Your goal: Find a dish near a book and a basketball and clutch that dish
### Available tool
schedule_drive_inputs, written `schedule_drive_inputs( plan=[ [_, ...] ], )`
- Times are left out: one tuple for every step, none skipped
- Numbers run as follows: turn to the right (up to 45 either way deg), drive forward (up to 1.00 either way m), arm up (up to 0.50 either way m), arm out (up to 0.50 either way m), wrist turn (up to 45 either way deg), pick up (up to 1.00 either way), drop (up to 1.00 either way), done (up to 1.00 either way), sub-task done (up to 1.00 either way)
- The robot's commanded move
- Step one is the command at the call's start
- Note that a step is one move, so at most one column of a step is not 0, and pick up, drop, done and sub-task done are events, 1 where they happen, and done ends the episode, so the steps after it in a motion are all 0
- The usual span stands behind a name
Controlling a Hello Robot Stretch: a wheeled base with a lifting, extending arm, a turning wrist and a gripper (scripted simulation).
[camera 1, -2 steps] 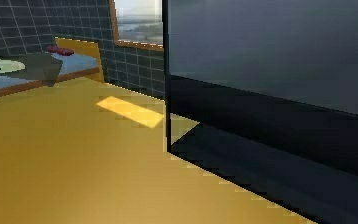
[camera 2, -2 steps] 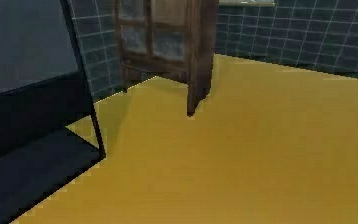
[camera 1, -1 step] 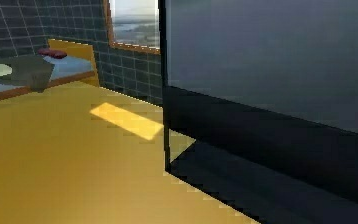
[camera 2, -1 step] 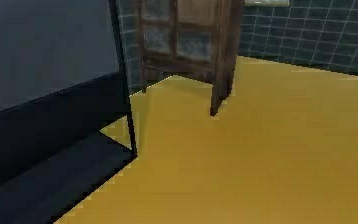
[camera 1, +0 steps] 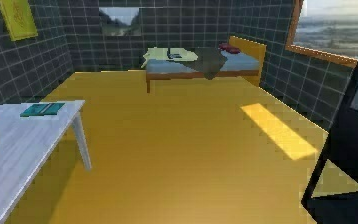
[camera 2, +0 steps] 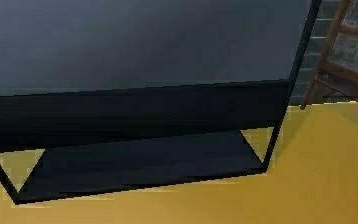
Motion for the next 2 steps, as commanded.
schedule_drive_inputs(
  plan=[
    [-6.0, 0.0, 0.0, 0.0, 0.0, 0.0, 0.0, 0.0, 0.0],
    [0.0, 0.4, 0.0, 0.0, 0.0, 0.0, 0.0, 0.0, 0.0]
  ],
)
